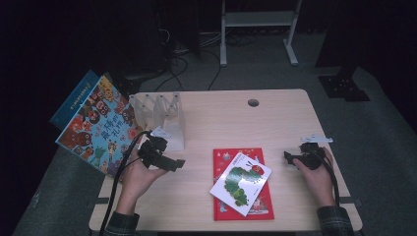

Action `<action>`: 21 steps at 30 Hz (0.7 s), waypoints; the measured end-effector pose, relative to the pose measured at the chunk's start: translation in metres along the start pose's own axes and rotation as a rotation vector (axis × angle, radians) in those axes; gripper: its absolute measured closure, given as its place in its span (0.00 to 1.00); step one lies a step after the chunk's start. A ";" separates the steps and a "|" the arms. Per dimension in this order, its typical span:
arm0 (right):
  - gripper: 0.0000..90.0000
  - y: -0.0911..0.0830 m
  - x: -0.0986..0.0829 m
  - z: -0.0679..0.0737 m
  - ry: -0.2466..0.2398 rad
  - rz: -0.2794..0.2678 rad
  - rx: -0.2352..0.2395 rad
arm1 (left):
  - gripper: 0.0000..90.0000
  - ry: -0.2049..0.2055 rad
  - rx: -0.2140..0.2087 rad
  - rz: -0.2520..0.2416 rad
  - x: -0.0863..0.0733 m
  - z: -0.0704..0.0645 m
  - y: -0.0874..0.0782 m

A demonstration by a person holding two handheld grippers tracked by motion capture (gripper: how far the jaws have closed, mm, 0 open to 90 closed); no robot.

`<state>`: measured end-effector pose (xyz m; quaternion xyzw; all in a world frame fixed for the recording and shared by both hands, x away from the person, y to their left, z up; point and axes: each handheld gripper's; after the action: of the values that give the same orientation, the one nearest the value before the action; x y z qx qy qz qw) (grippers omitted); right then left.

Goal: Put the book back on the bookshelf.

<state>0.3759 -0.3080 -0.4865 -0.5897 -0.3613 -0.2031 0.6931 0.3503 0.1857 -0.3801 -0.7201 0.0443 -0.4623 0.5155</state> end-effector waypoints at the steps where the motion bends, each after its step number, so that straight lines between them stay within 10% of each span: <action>1: 0.19 0.000 0.000 0.000 0.001 0.000 0.000 | 0.03 0.010 -0.003 0.010 -0.001 -0.001 0.004; 21: 0.14 0.000 0.000 0.001 -0.010 0.008 0.008 | 0.00 0.085 -0.045 0.100 -0.040 -0.007 0.071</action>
<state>0.3755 -0.3071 -0.4867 -0.5895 -0.3629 -0.1960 0.6945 0.3516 0.1690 -0.4602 -0.7082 0.1126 -0.4649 0.5192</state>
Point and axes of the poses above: each handheld gripper's, and its own axes: y roughly forward along the jaws, x roughly out of its top, z roughly to its left, and after that the axes turned 2 degrees about y, right-handed
